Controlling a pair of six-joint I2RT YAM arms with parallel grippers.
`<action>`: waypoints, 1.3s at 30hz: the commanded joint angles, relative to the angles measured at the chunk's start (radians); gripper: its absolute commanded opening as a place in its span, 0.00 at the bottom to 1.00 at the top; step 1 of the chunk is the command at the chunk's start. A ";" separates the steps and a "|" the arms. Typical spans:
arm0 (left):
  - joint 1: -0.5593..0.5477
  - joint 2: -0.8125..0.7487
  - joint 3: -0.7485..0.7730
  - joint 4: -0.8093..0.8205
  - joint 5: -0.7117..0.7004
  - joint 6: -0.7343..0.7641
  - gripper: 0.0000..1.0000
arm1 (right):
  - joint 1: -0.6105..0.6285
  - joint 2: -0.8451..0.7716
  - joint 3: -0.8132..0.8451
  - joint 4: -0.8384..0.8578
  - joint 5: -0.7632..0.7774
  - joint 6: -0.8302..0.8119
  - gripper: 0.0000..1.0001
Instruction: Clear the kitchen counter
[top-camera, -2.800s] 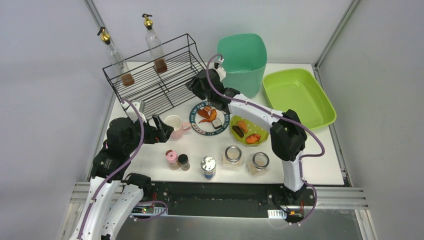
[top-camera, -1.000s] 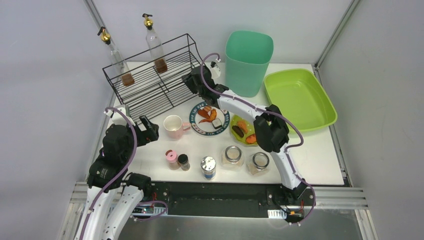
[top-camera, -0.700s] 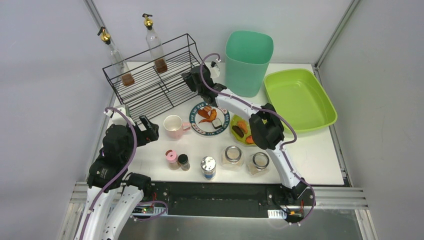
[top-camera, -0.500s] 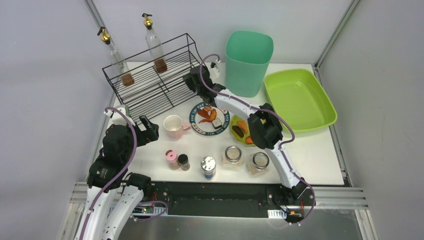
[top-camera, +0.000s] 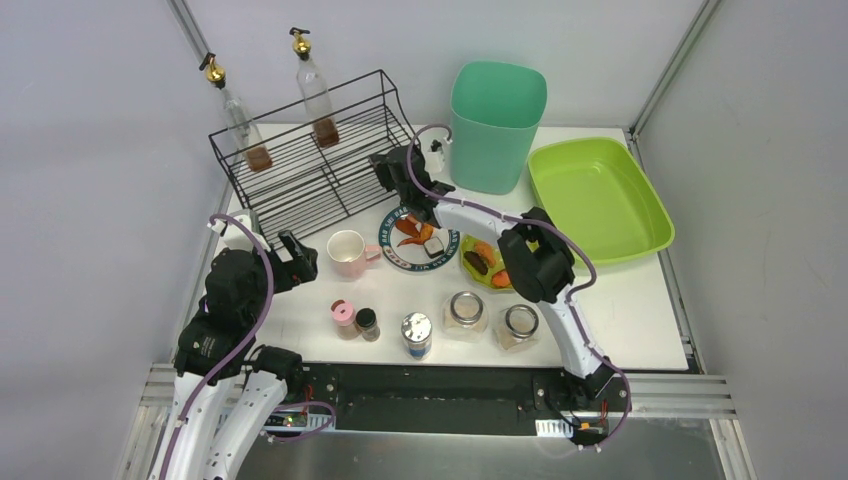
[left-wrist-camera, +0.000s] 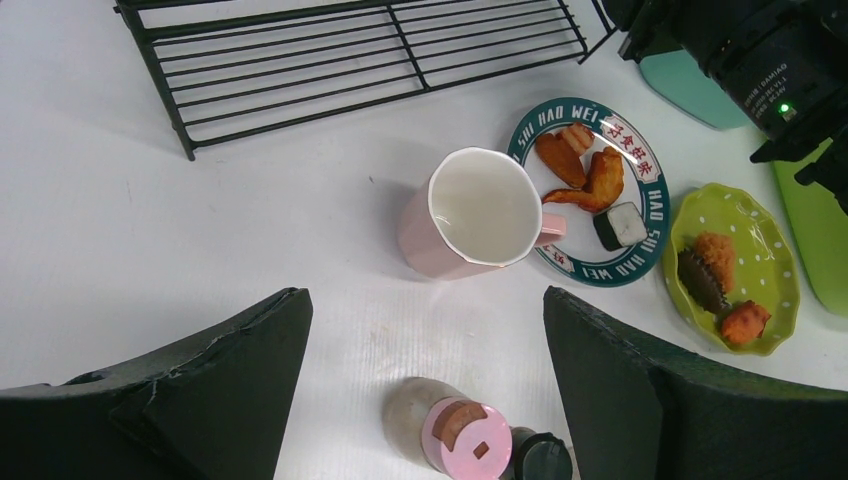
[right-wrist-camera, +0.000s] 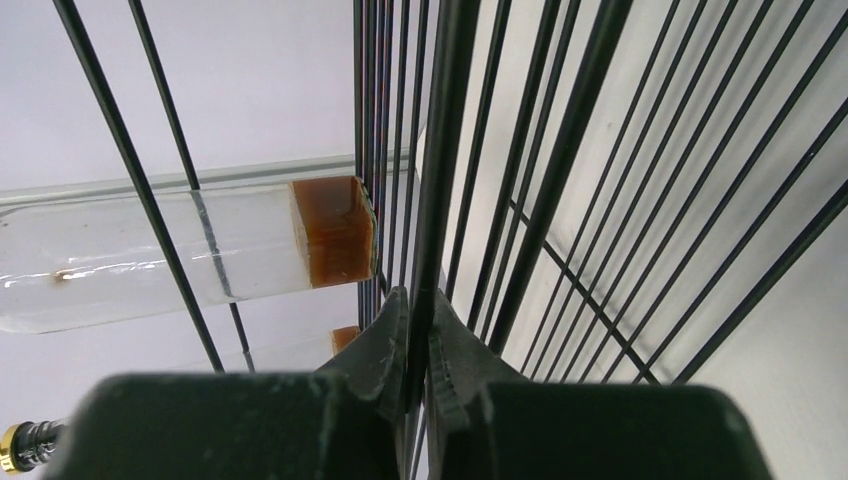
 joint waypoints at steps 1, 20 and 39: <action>0.009 -0.005 0.021 -0.007 -0.020 -0.014 0.89 | 0.028 -0.140 -0.116 -0.025 0.092 -0.081 0.00; 0.010 -0.031 0.014 -0.007 -0.026 -0.012 0.90 | 0.055 -0.439 -0.544 0.046 0.193 -0.041 0.00; 0.010 -0.009 0.011 -0.005 -0.009 -0.010 0.90 | 0.077 -0.623 -0.792 0.003 0.209 0.039 0.36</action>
